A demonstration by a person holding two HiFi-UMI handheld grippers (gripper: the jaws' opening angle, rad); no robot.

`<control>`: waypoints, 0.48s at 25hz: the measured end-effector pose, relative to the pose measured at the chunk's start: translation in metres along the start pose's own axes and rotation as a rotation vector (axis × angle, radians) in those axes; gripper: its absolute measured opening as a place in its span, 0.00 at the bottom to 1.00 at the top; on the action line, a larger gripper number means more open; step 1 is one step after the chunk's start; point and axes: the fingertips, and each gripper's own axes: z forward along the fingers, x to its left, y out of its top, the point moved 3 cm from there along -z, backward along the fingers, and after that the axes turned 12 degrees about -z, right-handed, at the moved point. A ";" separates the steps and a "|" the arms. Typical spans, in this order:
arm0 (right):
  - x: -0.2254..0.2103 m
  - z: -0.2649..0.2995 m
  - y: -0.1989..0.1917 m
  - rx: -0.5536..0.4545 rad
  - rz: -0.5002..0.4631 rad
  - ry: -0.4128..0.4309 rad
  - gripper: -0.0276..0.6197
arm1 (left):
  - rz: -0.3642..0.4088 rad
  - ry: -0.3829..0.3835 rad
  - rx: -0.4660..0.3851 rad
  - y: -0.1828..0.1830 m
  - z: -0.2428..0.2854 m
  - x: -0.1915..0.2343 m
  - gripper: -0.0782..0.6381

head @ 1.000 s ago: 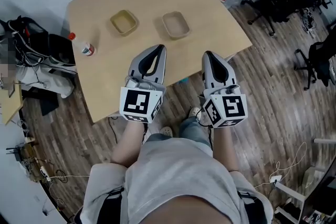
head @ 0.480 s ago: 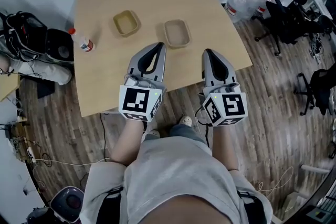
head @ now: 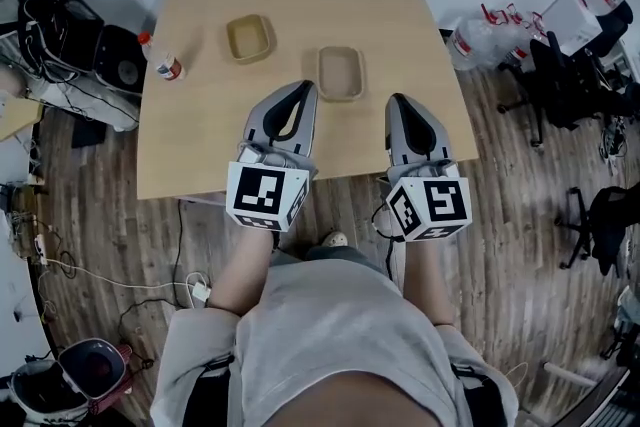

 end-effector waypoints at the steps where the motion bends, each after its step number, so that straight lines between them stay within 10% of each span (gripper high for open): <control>1: -0.003 0.002 -0.001 -0.002 0.000 0.013 0.06 | -0.001 0.013 -0.003 -0.001 0.002 -0.001 0.13; 12: -0.016 0.011 -0.012 -0.017 0.013 0.117 0.06 | -0.001 0.122 -0.014 -0.008 0.003 -0.007 0.13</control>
